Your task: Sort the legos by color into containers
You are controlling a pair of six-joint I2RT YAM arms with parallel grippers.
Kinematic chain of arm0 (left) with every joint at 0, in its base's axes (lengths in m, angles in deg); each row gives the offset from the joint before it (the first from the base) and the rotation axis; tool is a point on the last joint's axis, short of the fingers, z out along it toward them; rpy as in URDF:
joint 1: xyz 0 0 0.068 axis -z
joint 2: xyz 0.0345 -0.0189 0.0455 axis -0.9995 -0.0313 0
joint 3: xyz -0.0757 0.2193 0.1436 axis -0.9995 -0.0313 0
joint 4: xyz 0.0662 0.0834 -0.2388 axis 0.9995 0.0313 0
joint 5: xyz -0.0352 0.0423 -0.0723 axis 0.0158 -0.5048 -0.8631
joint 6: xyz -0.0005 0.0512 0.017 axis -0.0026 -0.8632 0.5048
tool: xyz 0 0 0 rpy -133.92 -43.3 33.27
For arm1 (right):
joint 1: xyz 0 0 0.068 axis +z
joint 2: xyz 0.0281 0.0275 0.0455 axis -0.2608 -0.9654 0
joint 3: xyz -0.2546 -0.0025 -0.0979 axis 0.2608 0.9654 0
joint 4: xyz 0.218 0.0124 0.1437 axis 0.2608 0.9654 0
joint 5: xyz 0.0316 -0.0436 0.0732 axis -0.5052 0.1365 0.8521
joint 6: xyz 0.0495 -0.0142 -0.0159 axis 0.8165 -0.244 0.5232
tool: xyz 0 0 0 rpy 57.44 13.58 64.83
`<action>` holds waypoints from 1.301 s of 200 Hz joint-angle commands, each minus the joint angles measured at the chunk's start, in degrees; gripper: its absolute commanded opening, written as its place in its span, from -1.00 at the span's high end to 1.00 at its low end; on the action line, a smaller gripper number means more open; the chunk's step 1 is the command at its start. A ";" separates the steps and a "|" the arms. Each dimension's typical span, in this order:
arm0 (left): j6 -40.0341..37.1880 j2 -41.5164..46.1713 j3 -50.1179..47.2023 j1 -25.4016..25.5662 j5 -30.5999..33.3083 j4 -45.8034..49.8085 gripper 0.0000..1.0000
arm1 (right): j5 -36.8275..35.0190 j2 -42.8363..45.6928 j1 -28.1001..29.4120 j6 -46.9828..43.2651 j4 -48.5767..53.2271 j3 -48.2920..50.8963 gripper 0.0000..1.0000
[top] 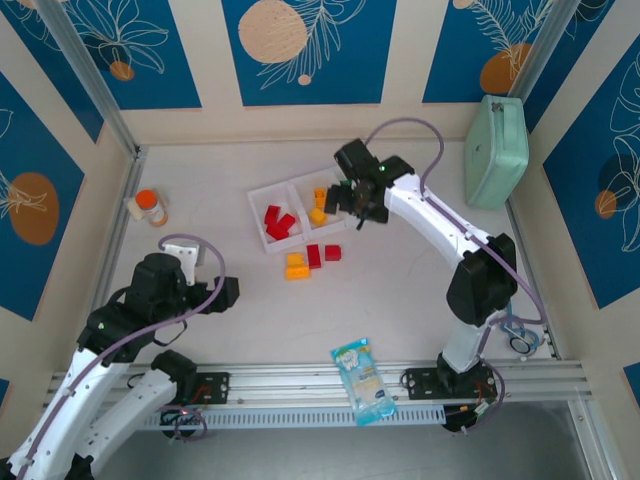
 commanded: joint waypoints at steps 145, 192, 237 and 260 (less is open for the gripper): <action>-2.55 1.82 -1.69 -0.68 -8.08 -3.96 -0.99 | 13.68 -13.87 0.94 -3.76 -10.17 5.43 -0.79; -2.55 2.02 -1.66 -0.72 -7.88 -3.95 -0.99 | 11.09 -16.40 1.27 -5.61 -8.36 3.51 -0.60; -2.46 2.03 -1.71 -0.68 -7.76 -3.88 -0.99 | 9.45 -17.82 1.58 -5.83 -7.56 3.59 -0.34; -2.46 1.95 -1.69 -0.71 -7.72 -3.86 -0.99 | 7.70 -18.46 1.80 -6.22 -6.78 3.65 -0.25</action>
